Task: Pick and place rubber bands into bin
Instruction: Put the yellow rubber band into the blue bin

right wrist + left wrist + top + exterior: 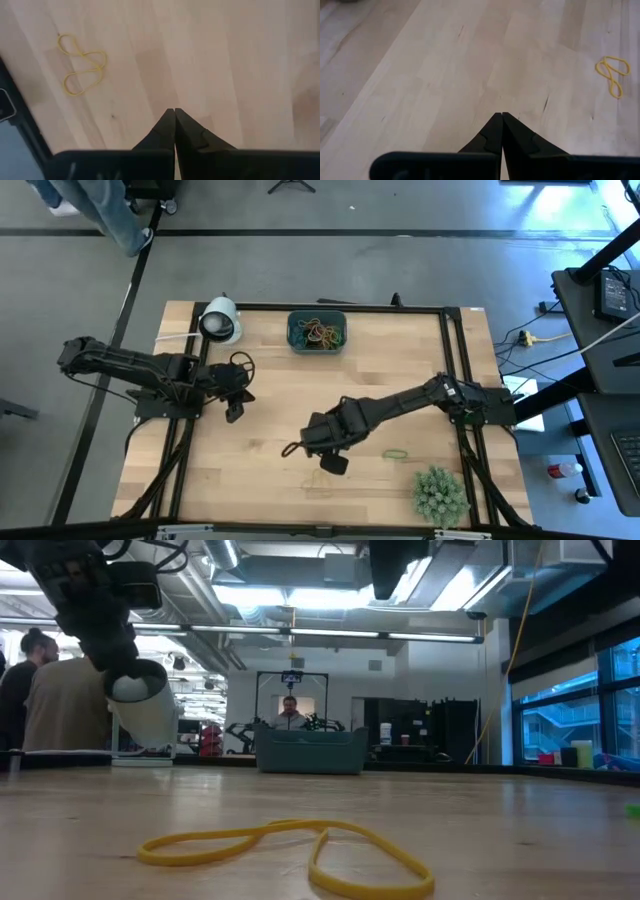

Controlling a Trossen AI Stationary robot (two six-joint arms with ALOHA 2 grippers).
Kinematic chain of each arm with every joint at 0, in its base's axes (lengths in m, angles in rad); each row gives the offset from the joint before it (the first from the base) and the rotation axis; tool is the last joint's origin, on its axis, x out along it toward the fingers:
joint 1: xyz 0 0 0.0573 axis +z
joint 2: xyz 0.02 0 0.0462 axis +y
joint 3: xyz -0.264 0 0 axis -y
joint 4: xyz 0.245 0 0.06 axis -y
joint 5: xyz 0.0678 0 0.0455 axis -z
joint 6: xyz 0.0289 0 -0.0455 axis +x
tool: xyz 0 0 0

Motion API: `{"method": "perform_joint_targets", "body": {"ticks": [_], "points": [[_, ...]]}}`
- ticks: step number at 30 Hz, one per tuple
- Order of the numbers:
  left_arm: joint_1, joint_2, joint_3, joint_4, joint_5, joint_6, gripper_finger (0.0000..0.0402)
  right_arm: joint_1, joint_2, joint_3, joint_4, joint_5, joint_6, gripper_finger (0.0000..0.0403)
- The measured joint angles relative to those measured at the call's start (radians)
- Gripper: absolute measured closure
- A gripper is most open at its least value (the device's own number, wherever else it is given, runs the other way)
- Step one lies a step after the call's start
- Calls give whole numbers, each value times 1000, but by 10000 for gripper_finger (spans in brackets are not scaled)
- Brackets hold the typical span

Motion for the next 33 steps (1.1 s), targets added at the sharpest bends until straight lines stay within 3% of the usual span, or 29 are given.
{"method": "perform_joint_targets", "body": {"ticks": [7,12,16,21,28,33], "points": [[-46,16,24,0,-30,-30,400,34,-24,-92,6,63,-15,403],[-132,105,116,2,-138,-33,400,53,-180,-354,145,86,-10,403],[-192,244,213,2,-219,-33,400,75,-364,-674,377,87,32,403],[-235,452,352,-10,-243,-25,400,104,-569,-998,600,86,98,403],[-267,738,589,-23,-270,-45,400,124,-775,-1262,624,86,139,403],[-298,929,809,-180,-325,-98,400,124,-879,-1374,629,84,146,403]]}}
